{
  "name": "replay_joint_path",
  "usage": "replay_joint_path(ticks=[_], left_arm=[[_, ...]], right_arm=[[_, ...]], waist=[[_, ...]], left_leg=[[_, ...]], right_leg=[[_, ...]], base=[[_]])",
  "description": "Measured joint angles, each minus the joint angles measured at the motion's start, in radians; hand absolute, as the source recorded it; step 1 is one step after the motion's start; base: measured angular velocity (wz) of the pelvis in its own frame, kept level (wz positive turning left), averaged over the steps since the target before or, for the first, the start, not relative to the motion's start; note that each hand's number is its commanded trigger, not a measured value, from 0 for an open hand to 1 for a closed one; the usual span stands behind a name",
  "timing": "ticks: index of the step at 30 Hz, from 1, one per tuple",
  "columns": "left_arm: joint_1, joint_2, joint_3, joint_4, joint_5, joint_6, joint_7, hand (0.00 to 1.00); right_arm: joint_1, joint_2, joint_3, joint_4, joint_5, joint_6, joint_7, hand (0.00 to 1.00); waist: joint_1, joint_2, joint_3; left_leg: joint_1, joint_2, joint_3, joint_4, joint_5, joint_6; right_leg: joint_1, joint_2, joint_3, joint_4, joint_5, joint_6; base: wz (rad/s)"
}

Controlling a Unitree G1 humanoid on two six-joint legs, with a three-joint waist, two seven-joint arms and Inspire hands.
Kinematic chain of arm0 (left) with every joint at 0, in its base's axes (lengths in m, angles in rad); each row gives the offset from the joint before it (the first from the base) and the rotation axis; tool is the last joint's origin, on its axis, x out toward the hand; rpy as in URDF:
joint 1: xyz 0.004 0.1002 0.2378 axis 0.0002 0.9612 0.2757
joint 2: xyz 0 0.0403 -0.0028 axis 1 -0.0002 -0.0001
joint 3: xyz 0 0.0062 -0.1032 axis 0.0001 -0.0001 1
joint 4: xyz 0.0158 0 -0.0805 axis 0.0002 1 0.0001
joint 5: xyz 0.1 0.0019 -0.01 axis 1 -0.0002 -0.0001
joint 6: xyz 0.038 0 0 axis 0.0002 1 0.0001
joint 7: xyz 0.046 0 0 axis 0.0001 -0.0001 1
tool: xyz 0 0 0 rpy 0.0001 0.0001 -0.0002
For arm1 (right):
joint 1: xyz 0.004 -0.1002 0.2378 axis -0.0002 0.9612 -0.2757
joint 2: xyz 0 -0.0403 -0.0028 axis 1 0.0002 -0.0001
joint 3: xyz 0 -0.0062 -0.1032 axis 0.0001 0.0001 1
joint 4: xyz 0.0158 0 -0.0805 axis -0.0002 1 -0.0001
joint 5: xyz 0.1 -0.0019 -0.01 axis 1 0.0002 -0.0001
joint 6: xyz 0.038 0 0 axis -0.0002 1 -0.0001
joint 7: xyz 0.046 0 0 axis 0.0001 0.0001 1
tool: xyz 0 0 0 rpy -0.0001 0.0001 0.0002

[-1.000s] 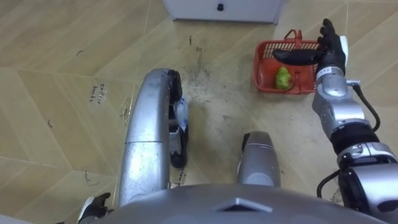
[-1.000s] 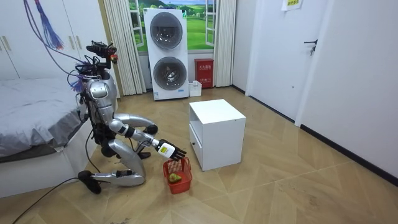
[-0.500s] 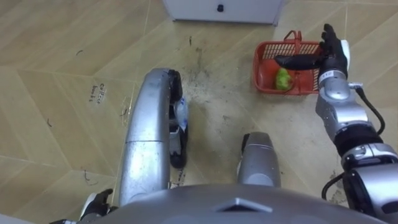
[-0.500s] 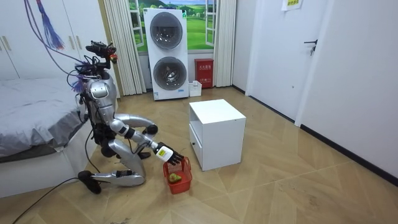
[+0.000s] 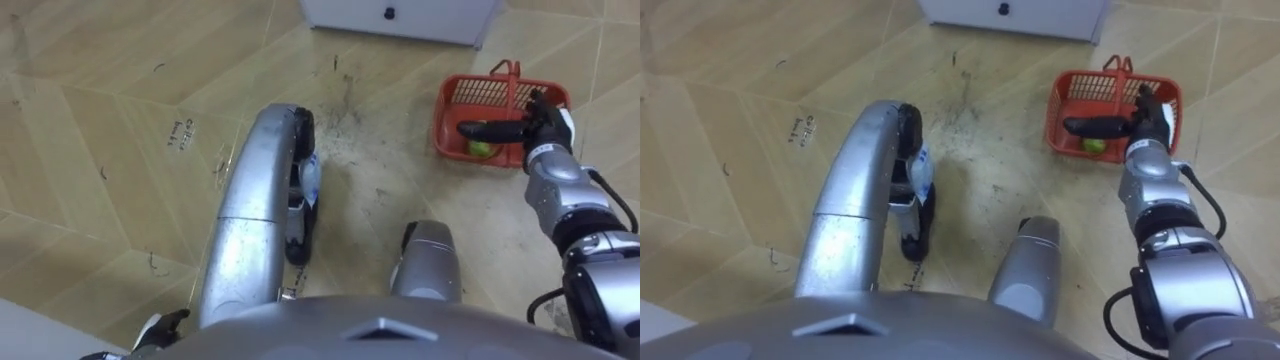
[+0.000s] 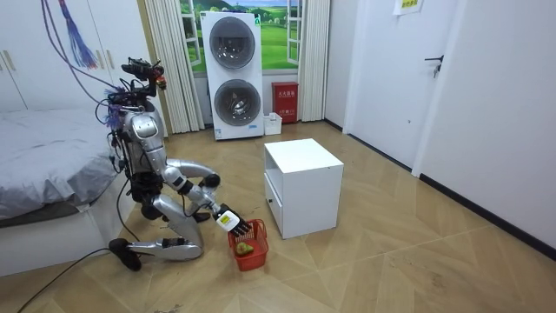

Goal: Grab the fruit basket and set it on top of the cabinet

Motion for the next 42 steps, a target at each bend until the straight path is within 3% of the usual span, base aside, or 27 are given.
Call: replay_joint_path(ticks=[5, 6, 8, 17, 27, 42], left_arm=[[-0.026, -0.001, -0.005, 0.0, -0.001, 0.014, -0.022, 0.0], [-0.036, -0.001, -0.006, 0.0, -0.001, 0.014, -0.026, 0.0], [-0.051, -0.002, -0.012, 0.0, -0.001, 0.014, -0.031, 0.0], [-0.102, -0.008, -0.037, 0.009, -0.003, 0.016, -0.041, 0.0], [-0.13, -0.036, -0.037, 0.019, -0.002, 0.032, -0.061, 0.0], [-0.135, -0.043, -0.037, 0.024, -0.002, 0.04, -0.062, 0.0]], right_arm=[[-0.041, -0.002, 0.0, 0.123, 0.042, 0.014, 0.036, 0.0], [-0.041, -0.003, 0.0, 0.14, 0.051, 0.014, 0.047, 0.64], [-0.041, -0.006, 0.001, 0.169, 0.063, 0.014, 0.06, 1.0], [-0.058, -0.006, 0.006, 0.2, 0.109, 0.023, 0.094, 1.0], [-0.069, -0.004, 0.039, 0.201, 0.127, 0.028, 0.094, 1.0], [-0.068, 0.0, 0.04, 0.202, 0.153, 0.036, 0.08, 1.0]], waist=[[0.006, 0.014, 0.0006], [0.009, 0.016, 0.0009], [0.014, 0.017, 0.0013], [0.026, 0.006, 0.0081], [0.026, -0.005, 0.0148], [0.022, -0.007, 0.0159]], left_leg=[[0.001, 0.001, 0.001, 0.001, 0.001, 0.001], [0.001, 0.001, 0.001, 0.001, 0.001, 0.001], [0.002, 0.002, 0.001, 0.001, 0.001, 0.0], [-0.009, 0.004, 0.006, 0.005, 0.011, -0.007], [-0.013, 0.003, 0.002, 0.006, 0.017, -0.007], [-0.012, -0.004, -0.008, 0.022, 0.019, -0.01]], right_leg=[[-0.004, 0.0, 0.002, 0.002, 0.0, 0.0], [-0.004, 0.001, 0.002, 0.003, 0.0, 0.0], [-0.005, 0.003, 0.006, 0.004, 0.0, 0.0], [-0.032, 0.011, 0.02, 0.031, -0.001, -0.001], [-0.034, 0.016, 0.027, 0.035, -0.001, -0.001], [-0.03, 0.027, 0.04, 0.052, -0.001, -0.001]], base=[[0.0], [0.0], [-0.03], [-0.04], [0.0], [-0.03]])
